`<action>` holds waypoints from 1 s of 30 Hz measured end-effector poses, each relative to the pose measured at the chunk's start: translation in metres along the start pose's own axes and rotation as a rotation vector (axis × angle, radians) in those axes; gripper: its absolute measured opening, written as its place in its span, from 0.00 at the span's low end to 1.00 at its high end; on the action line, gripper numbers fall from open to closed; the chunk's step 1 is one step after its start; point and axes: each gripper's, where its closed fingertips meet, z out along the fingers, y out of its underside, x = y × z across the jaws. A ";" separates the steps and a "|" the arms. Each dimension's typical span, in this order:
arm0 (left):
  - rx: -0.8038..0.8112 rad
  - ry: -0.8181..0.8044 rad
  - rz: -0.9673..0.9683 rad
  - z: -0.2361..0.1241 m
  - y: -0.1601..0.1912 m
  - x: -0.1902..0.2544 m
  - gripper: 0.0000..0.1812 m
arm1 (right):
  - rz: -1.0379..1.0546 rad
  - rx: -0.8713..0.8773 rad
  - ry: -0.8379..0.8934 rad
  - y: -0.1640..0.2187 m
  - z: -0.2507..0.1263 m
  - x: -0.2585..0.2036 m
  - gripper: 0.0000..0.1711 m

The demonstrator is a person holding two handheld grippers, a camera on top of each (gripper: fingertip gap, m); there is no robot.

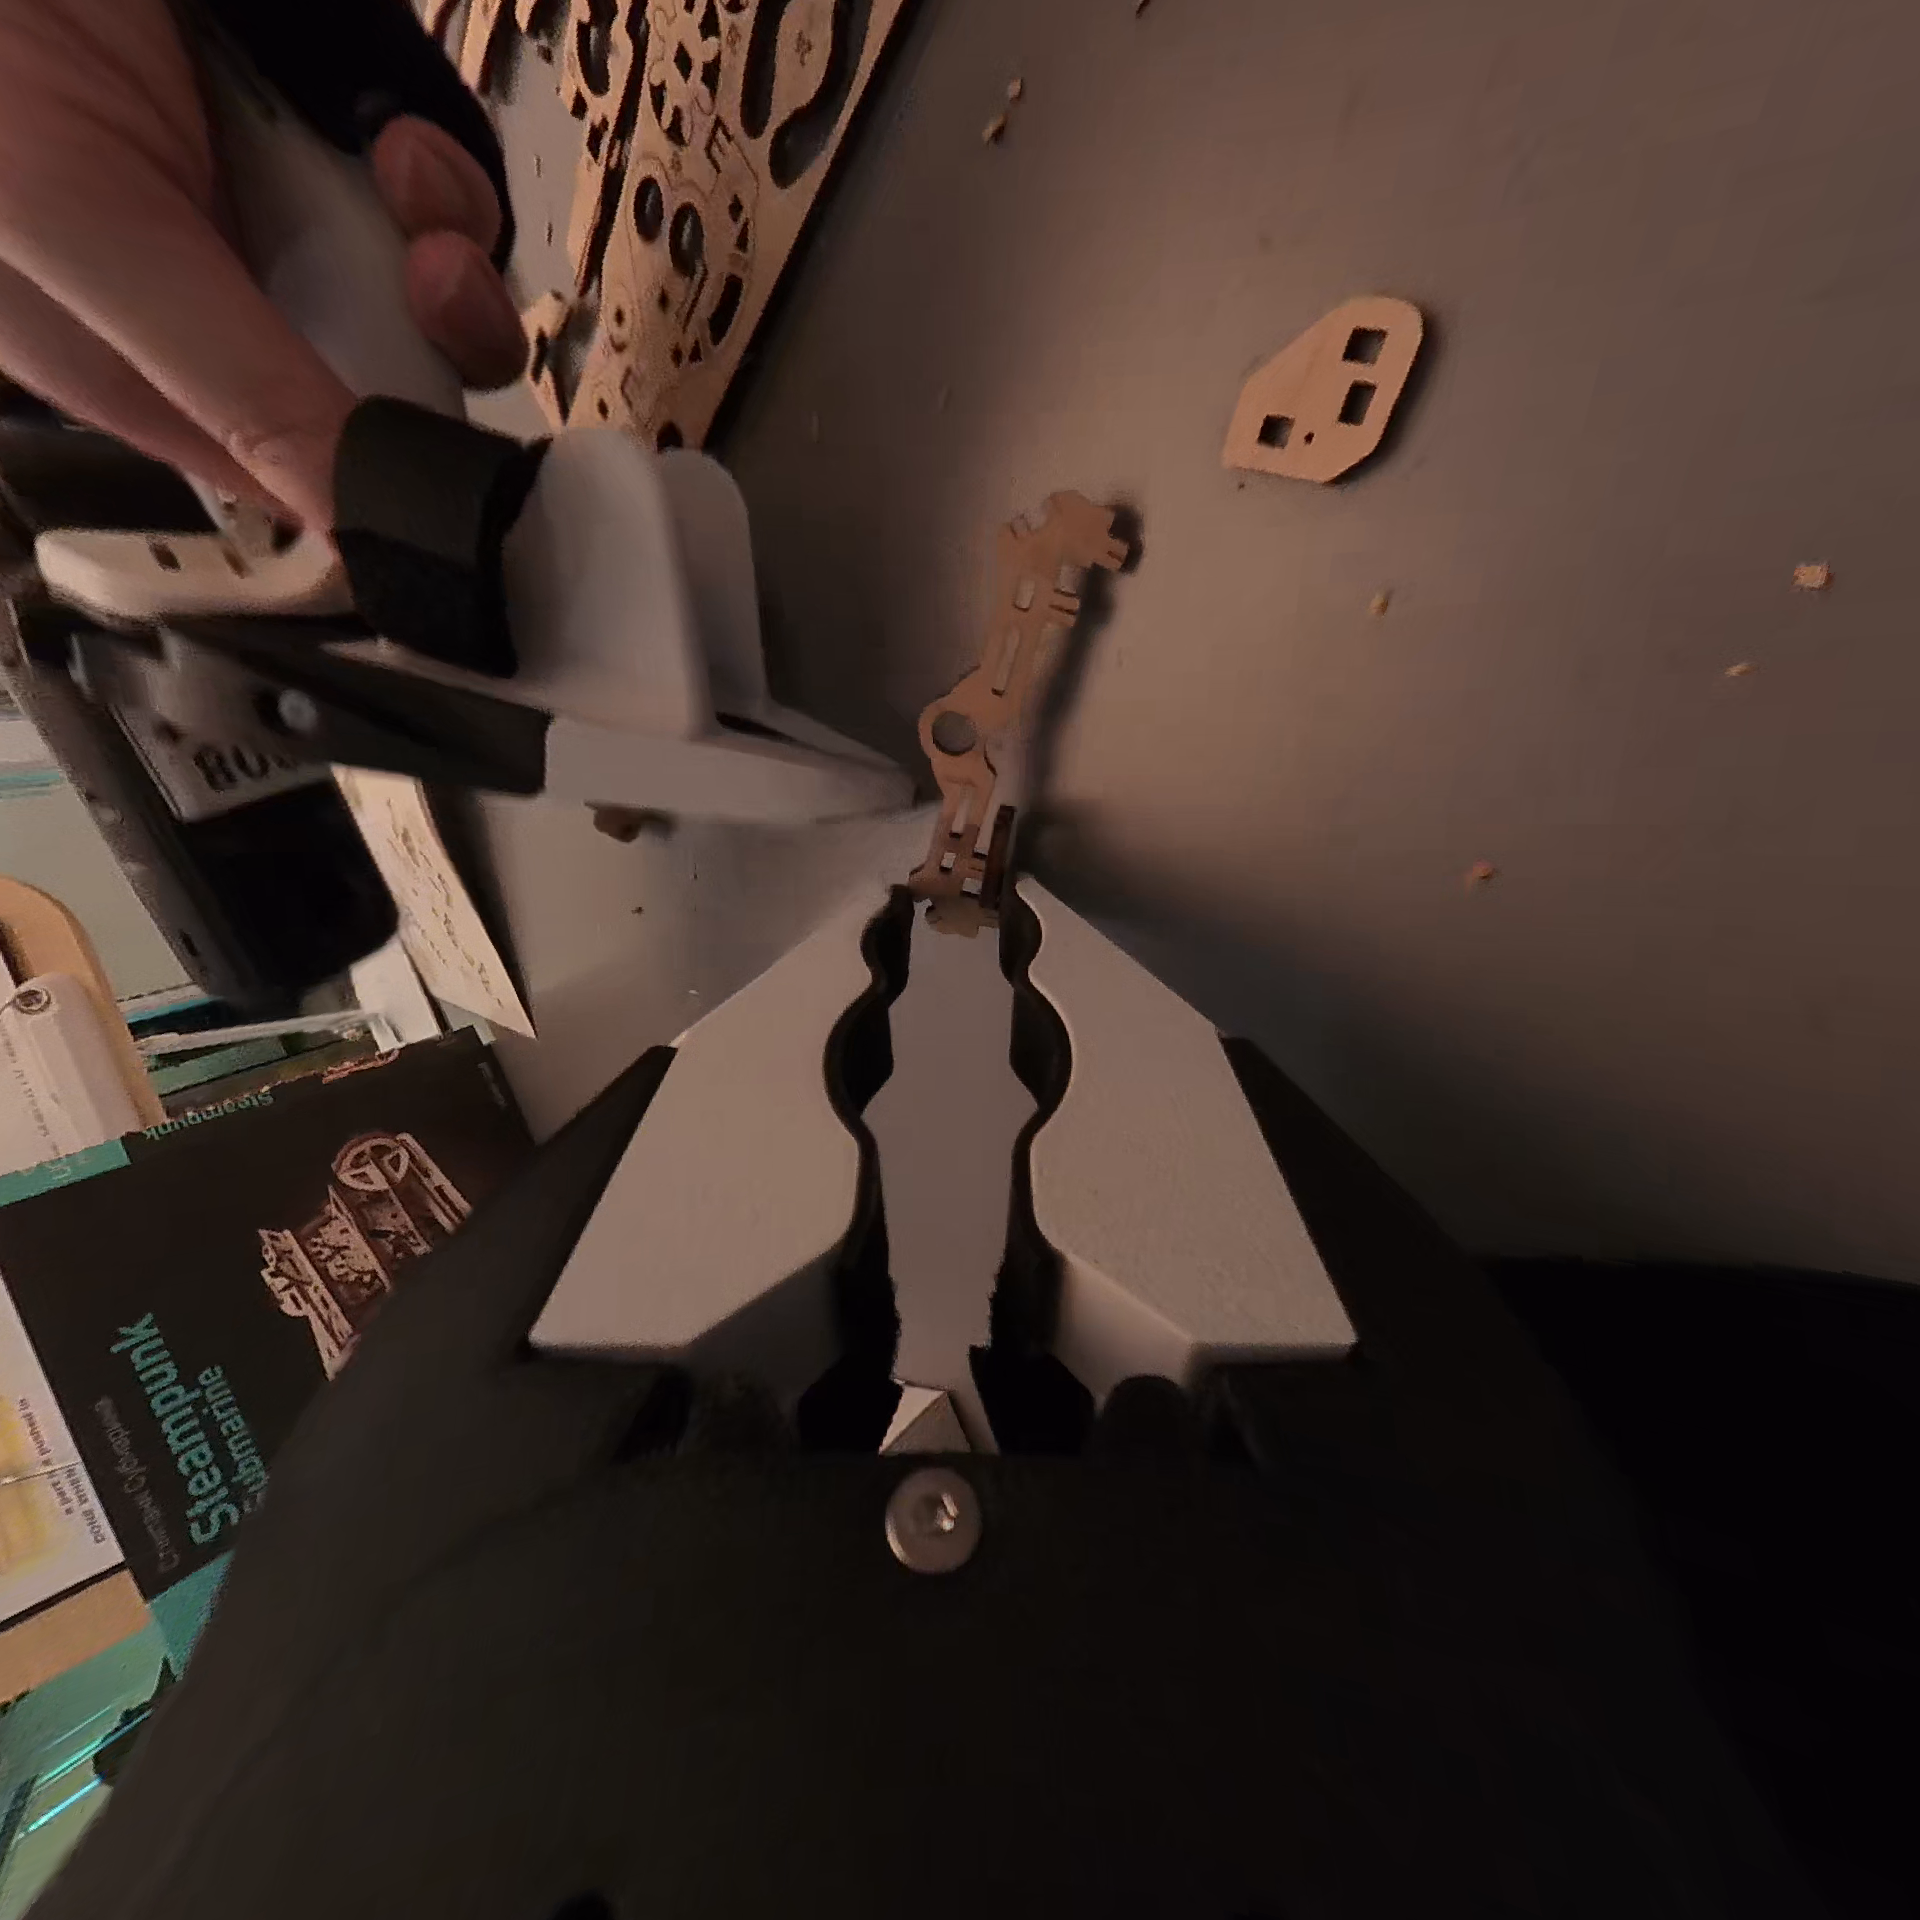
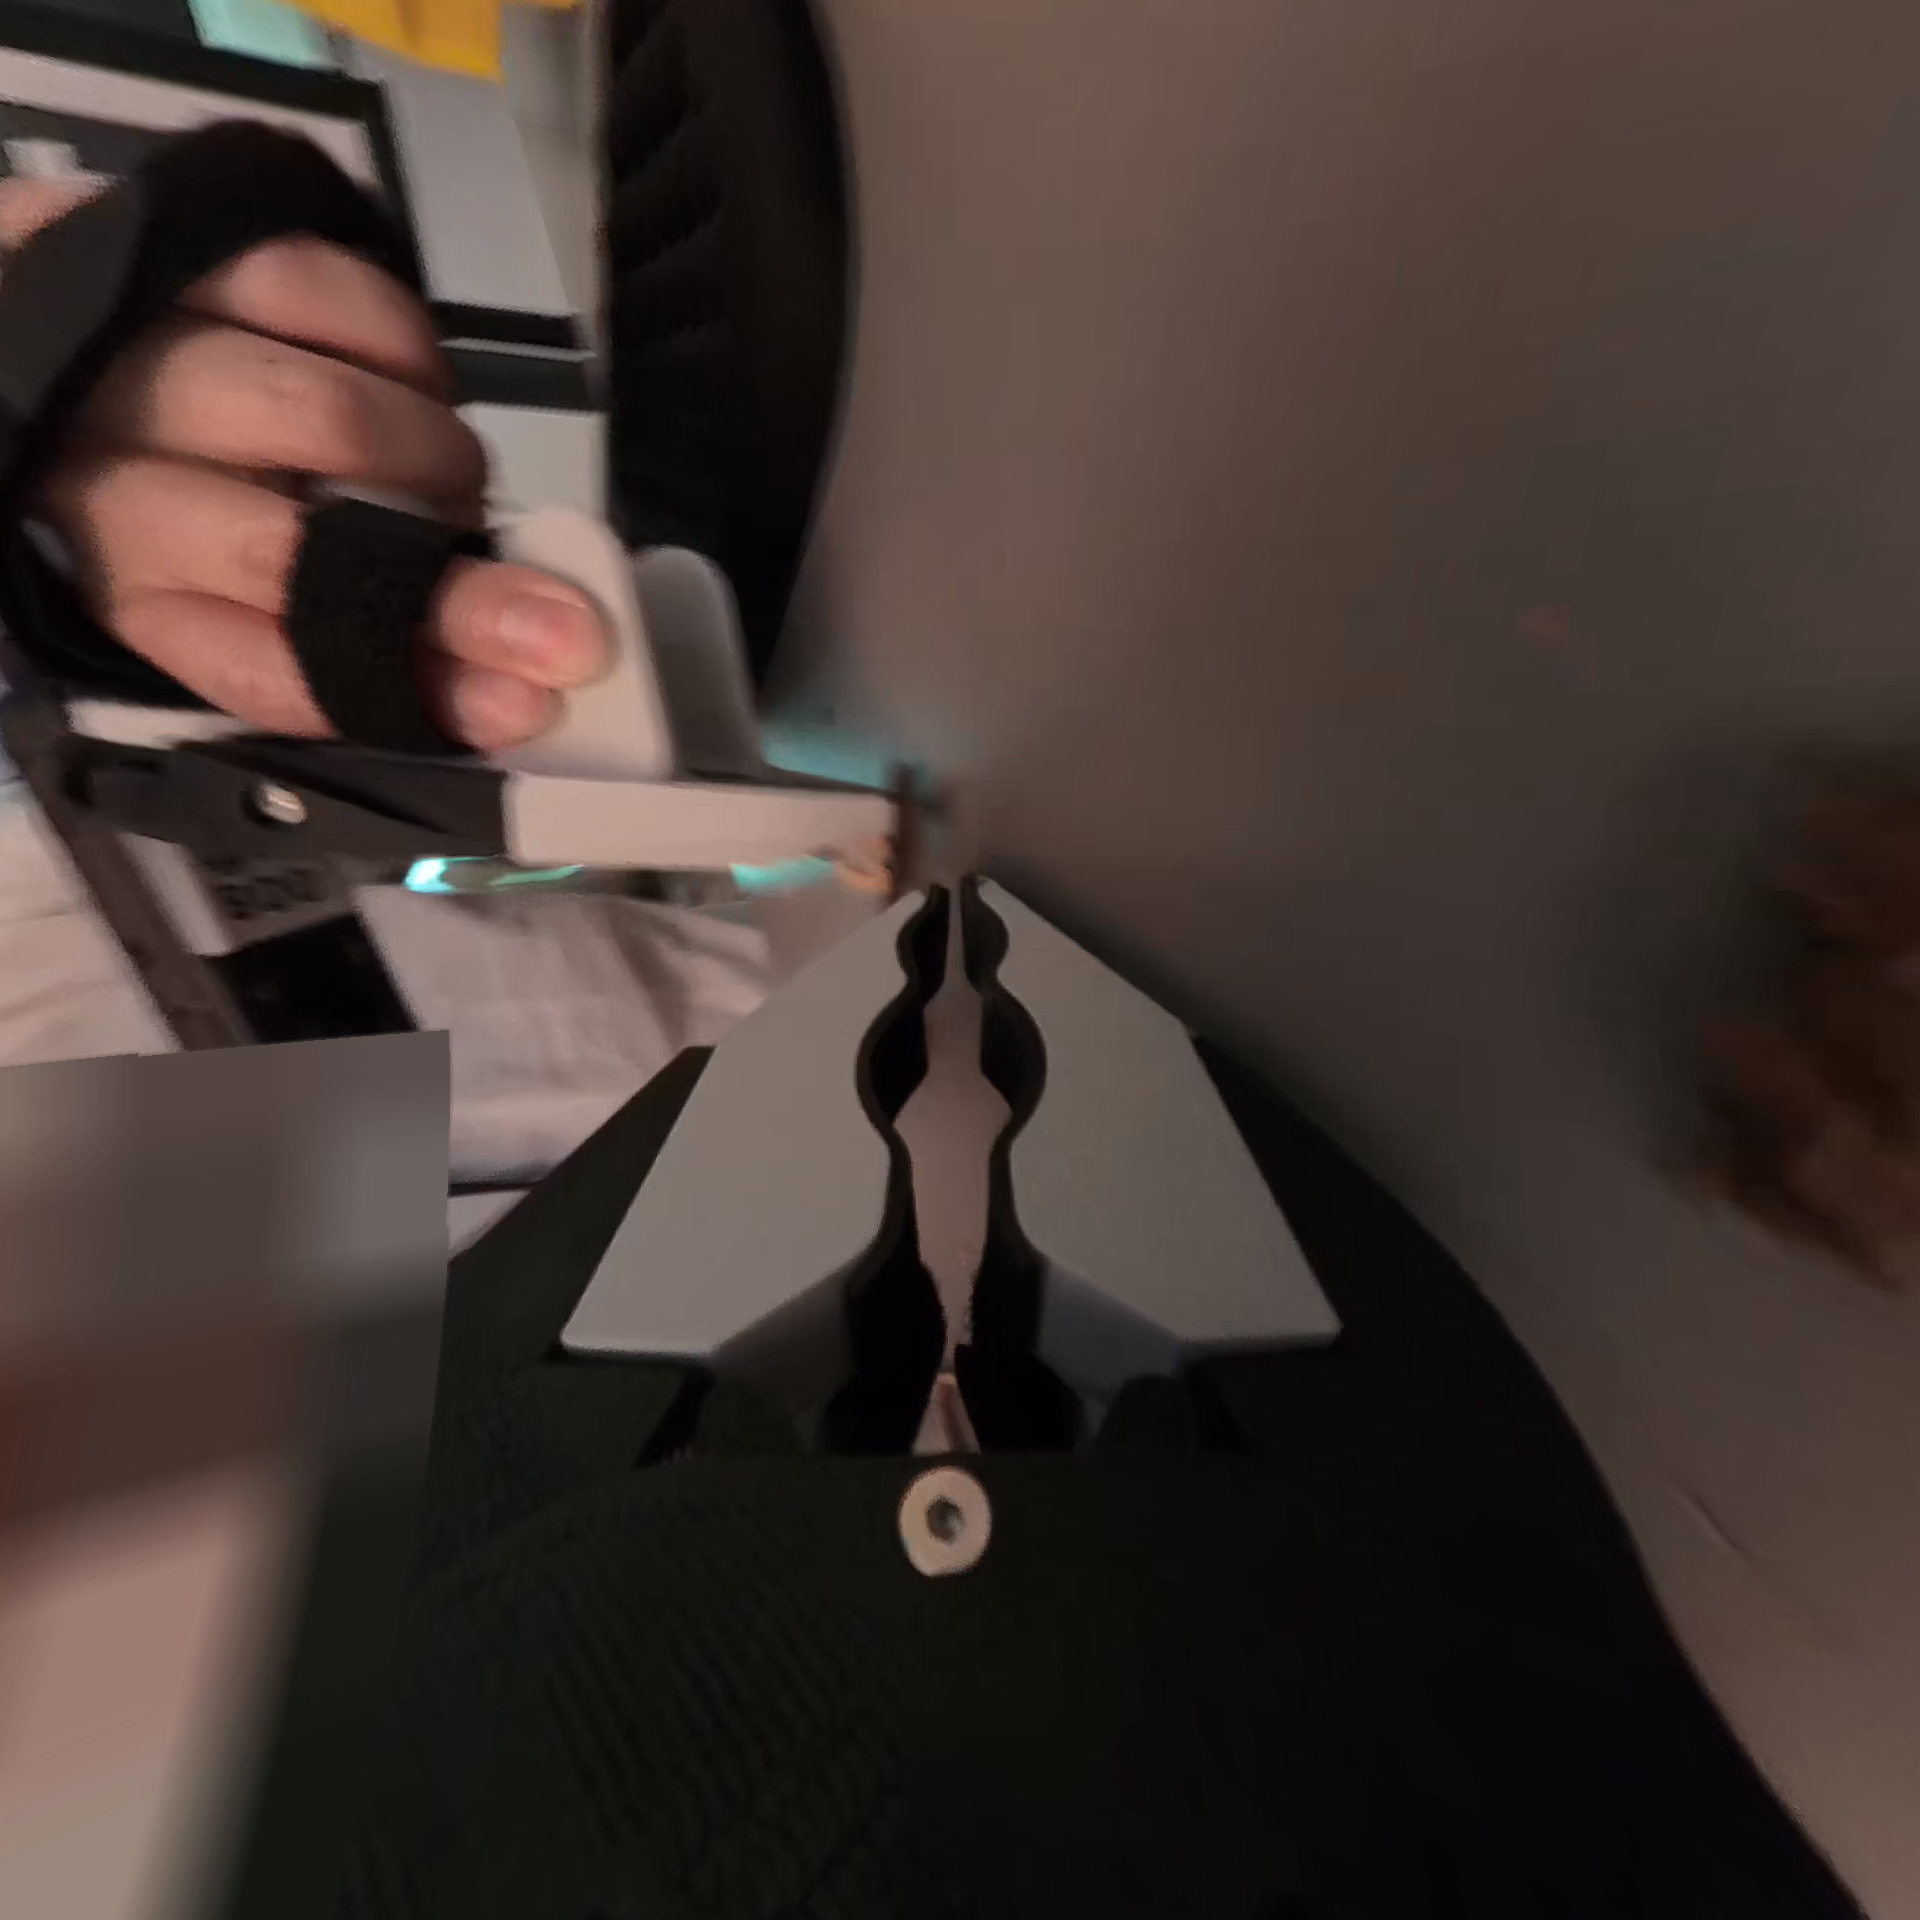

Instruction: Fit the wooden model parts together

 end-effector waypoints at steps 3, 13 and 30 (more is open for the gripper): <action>0.000 -0.003 -0.030 -0.002 0.006 0.001 0.09 | -0.043 0.093 -0.018 -0.004 -0.016 -0.002 0.00; -0.004 -0.043 -0.071 -0.005 0.013 -0.002 0.09 | -0.742 0.584 0.417 -0.037 -0.079 -0.041 0.17; -0.018 -0.091 -0.062 -0.008 0.014 -0.012 0.09 | -0.978 1.102 0.056 -0.001 -0.153 -0.135 0.00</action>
